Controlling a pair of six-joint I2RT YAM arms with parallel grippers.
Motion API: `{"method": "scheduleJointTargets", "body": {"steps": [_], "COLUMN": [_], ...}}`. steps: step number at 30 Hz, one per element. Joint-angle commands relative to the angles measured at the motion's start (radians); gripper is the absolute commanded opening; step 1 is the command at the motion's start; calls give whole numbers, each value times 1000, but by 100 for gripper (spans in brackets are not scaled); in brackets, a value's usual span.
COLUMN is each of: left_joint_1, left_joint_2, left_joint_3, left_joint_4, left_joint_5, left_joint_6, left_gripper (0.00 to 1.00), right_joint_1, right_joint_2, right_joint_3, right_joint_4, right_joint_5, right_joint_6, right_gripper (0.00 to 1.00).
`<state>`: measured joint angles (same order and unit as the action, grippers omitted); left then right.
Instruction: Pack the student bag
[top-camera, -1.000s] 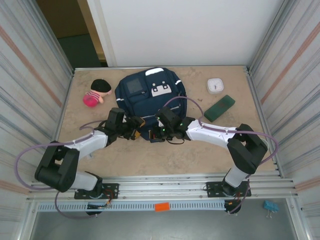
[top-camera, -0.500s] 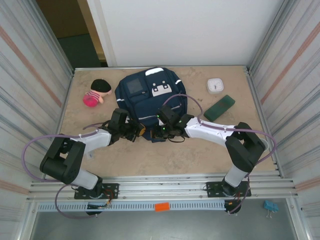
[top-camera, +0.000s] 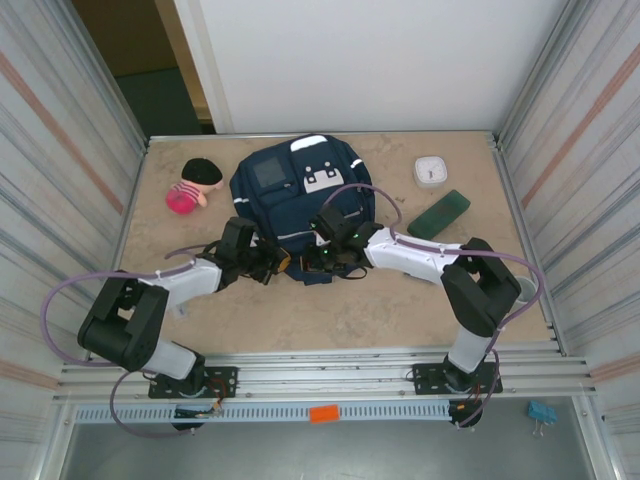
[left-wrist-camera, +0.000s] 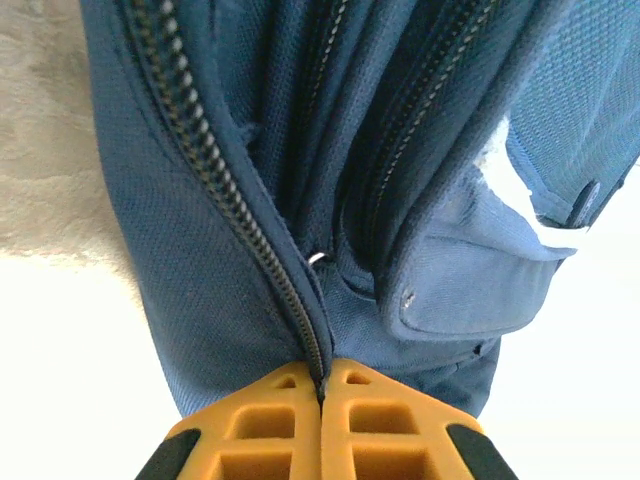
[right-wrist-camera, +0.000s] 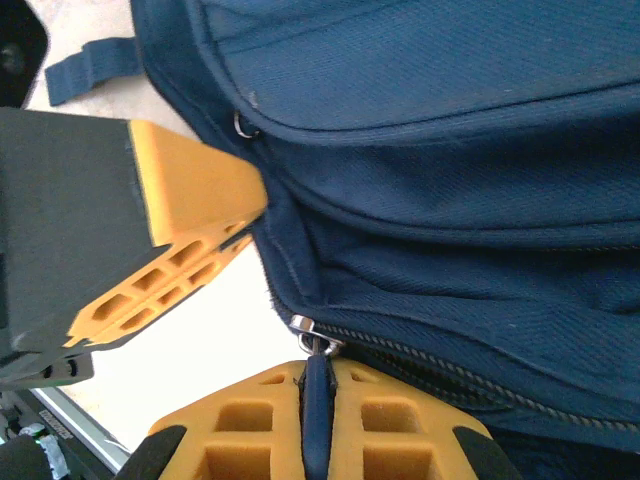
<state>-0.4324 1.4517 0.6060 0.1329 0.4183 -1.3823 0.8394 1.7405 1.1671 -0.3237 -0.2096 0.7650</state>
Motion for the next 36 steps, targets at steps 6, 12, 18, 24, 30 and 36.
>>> {"method": "scheduleJointTargets", "body": {"steps": [6, 12, 18, 24, 30, 36], "left_joint_1": [93, 200, 275, 403, 503, 509], "left_joint_2": [-64, -108, -191, -294, -212, -60], "left_joint_3": [-25, -23, -10, 22, 108, 257], "left_joint_4": [-113, -191, -276, -393, -416, -444], "left_joint_5": [-10, 0, 6, 8, 31, 20], "left_joint_6": [127, 216, 270, 372, 499, 595], "left_gripper": [0, 0, 0, 0, 0, 0], "right_joint_1": [-85, -128, -103, -21, 85, 78], "right_joint_2": [-116, -162, -159, -136, -105, -87], "right_joint_3": [-63, -101, -95, -28, -9, -52], "right_joint_4": [-88, -102, -35, -25, 53, 60], "right_joint_5": [30, 25, -23, 12, 8, 33], "right_joint_6": [-62, -76, -71, -72, -31, 13], "right_gripper": [0, 0, 0, 0, 0, 0]}}
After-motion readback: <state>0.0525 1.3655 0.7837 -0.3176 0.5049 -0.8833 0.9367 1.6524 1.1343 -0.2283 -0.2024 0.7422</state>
